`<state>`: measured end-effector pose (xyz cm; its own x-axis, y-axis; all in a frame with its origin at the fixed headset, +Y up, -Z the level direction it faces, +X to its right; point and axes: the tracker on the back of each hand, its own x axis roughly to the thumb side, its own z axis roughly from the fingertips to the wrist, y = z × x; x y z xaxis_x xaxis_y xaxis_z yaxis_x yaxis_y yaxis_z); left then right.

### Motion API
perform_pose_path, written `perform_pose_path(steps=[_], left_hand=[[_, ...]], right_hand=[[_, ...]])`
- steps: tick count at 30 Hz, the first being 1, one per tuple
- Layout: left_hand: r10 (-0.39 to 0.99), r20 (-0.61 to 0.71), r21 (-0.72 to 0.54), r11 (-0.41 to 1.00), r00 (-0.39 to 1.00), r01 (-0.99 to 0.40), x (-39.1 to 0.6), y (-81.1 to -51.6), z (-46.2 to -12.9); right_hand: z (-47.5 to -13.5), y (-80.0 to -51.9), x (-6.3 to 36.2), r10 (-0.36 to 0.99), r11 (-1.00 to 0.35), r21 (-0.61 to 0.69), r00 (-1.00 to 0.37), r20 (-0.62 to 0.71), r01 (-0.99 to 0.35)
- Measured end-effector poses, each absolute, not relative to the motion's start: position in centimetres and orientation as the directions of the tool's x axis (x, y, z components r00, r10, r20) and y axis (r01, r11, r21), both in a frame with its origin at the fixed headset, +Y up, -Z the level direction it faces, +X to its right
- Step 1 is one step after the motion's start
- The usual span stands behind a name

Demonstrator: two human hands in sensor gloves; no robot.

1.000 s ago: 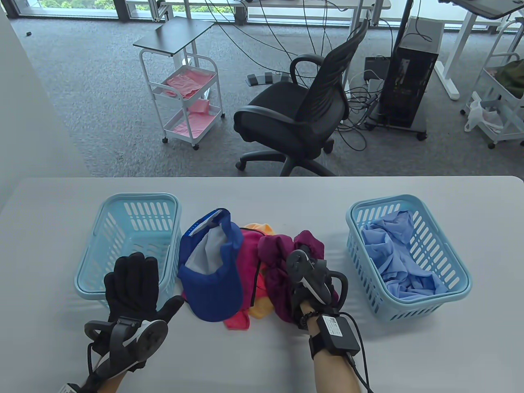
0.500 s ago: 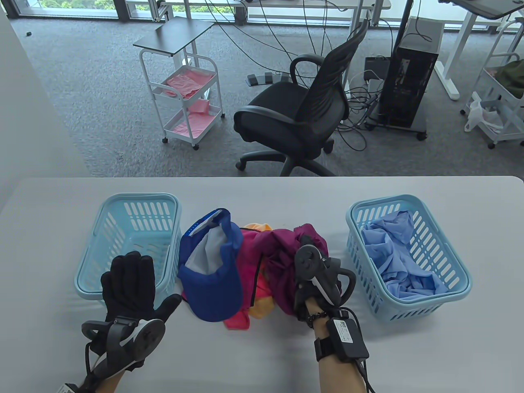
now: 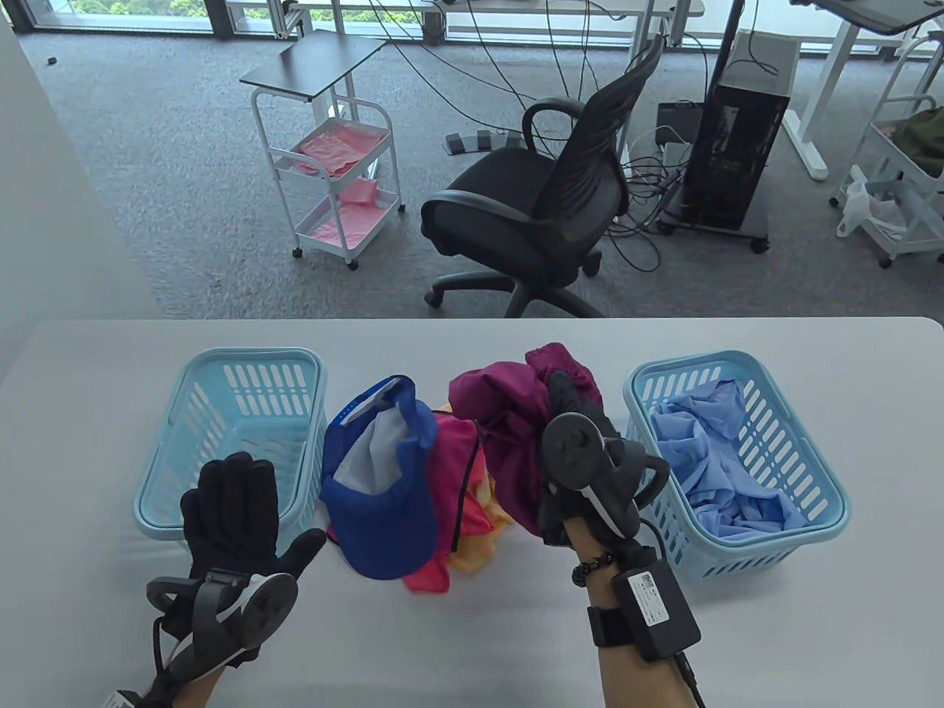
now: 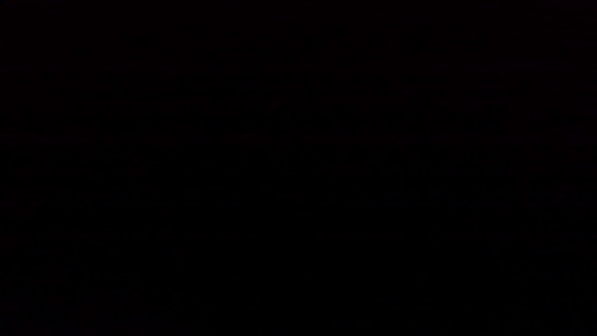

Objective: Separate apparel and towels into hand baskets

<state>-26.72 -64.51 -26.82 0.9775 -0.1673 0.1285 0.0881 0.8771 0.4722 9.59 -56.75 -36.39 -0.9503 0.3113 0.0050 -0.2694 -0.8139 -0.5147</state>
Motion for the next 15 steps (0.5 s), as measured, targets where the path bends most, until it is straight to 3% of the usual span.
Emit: perform_pose_path(steps=[8,15], left_hand=[[-0.168,0.127,0.475,0.876,0.978,0.088,-26.7,-64.5,-26.8],[-0.169,0.122,0.477,0.874,0.978,0.092,-26.7,-64.4,-26.8]], right_hand=[[-35.7,-52.2,14.5,0.196,-0.808,-0.58,-0.976,-0.095,-0.105],[-36.1,-50.7,19.5,0.097,-0.822,-0.567,-0.967,-0.235,0.055]])
